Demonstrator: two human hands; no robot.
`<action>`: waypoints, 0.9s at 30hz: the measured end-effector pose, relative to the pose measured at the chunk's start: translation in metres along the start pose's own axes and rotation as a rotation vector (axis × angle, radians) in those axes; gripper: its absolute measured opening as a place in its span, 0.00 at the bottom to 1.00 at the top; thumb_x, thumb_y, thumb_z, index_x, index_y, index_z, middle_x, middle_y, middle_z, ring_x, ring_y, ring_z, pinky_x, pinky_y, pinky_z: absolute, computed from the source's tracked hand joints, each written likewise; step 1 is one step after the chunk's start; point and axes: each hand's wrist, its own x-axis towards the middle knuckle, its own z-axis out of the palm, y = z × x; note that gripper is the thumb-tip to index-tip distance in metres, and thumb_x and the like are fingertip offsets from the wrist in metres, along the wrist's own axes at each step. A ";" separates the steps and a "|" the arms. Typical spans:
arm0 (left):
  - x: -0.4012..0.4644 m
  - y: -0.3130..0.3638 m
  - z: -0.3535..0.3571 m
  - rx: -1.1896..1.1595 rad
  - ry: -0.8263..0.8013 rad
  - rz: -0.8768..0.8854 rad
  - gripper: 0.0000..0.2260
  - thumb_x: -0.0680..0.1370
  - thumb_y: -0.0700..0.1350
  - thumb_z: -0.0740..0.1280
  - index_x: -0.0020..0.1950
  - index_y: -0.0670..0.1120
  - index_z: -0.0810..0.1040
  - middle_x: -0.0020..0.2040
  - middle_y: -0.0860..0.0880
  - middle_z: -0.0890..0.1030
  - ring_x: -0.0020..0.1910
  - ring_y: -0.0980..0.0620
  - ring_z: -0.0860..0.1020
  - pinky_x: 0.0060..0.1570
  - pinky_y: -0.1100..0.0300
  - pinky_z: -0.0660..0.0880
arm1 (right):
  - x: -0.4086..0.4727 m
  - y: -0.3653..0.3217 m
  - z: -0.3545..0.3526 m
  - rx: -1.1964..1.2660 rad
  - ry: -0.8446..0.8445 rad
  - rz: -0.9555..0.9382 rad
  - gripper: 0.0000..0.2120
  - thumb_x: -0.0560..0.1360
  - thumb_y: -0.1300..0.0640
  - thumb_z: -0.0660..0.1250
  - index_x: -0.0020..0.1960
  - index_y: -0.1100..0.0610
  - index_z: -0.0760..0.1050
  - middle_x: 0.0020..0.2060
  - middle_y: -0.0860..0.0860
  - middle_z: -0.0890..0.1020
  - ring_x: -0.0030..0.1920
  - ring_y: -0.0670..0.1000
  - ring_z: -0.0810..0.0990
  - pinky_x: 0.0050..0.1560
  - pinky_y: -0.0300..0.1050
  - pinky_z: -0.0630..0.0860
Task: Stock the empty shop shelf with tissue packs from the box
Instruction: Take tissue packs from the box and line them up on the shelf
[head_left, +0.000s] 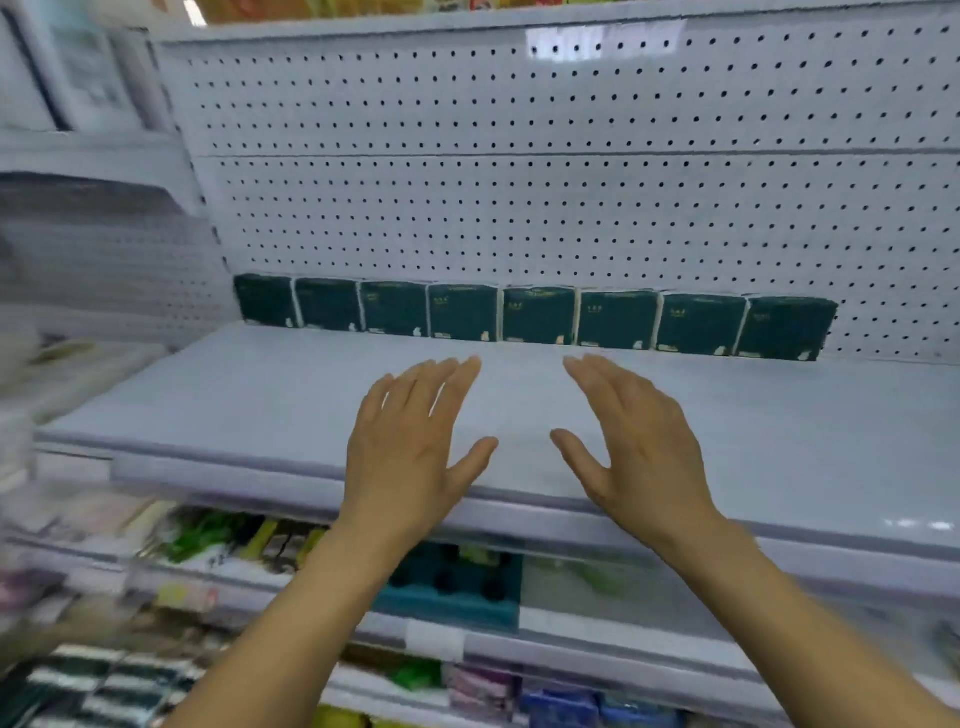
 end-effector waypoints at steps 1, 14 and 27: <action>-0.013 -0.013 -0.009 0.015 0.007 -0.021 0.29 0.77 0.61 0.60 0.75 0.48 0.66 0.68 0.47 0.75 0.67 0.46 0.71 0.68 0.44 0.69 | 0.001 -0.018 0.006 0.018 -0.008 -0.013 0.28 0.77 0.43 0.60 0.73 0.54 0.65 0.68 0.55 0.74 0.64 0.58 0.75 0.59 0.56 0.74; -0.201 -0.259 -0.134 0.146 -0.107 -0.241 0.28 0.78 0.58 0.64 0.75 0.48 0.67 0.69 0.47 0.74 0.65 0.46 0.74 0.59 0.50 0.73 | -0.003 -0.313 0.144 0.247 -0.066 -0.233 0.24 0.77 0.46 0.60 0.70 0.56 0.70 0.62 0.55 0.77 0.58 0.57 0.77 0.50 0.51 0.76; -0.434 -0.443 -0.152 0.093 -0.625 -0.742 0.29 0.78 0.54 0.67 0.77 0.53 0.62 0.71 0.50 0.70 0.66 0.45 0.72 0.55 0.48 0.76 | -0.071 -0.494 0.310 0.359 -0.674 -0.259 0.20 0.79 0.45 0.59 0.67 0.52 0.72 0.61 0.51 0.76 0.59 0.56 0.76 0.49 0.51 0.77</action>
